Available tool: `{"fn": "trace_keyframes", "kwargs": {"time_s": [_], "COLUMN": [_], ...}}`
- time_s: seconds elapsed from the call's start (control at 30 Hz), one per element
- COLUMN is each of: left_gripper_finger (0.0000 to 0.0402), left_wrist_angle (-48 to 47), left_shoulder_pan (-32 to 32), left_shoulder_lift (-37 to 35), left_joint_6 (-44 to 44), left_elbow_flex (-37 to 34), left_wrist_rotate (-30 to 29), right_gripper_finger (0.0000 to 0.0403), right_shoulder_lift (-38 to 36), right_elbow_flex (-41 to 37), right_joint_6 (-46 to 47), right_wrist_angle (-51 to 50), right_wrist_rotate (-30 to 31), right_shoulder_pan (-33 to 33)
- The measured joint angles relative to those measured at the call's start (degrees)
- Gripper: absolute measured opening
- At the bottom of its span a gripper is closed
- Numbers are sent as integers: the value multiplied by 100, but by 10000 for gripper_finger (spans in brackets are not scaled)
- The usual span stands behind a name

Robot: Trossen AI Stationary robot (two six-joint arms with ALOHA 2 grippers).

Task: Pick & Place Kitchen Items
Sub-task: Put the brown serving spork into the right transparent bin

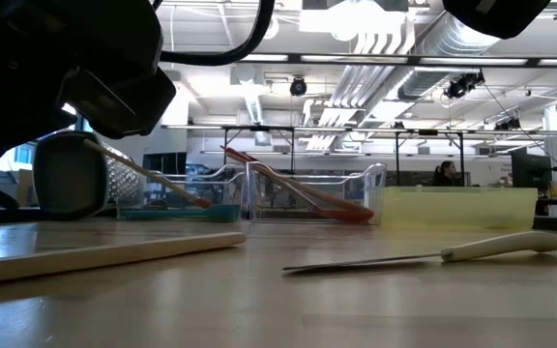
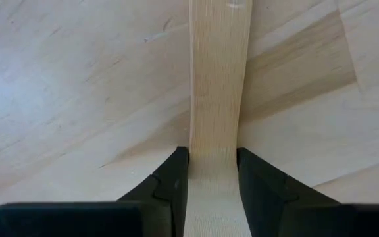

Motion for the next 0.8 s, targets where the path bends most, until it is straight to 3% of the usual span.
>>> {"fn": "trace_keyframes", "kwargs": {"time_s": [0.4, 0.8], "left_gripper_finger": [99, 96], "left_wrist_angle": [-52, -756], "left_shoulder_pan": [4, -4], "left_shoulder_lift": [5, 157], "left_joint_6": [233, 685], "left_elbow_flex": [32, 602], "left_wrist_rotate": [195, 95], "right_gripper_finger": [305, 305], "right_shoulder_lift": [0, 0], "right_elbow_flex": [0, 0], "right_joint_6": [0, -52], "right_wrist_angle": [-2, -2], "right_wrist_rotate": [-8, -24], "right_shoulder_pan": [0, 2]}}
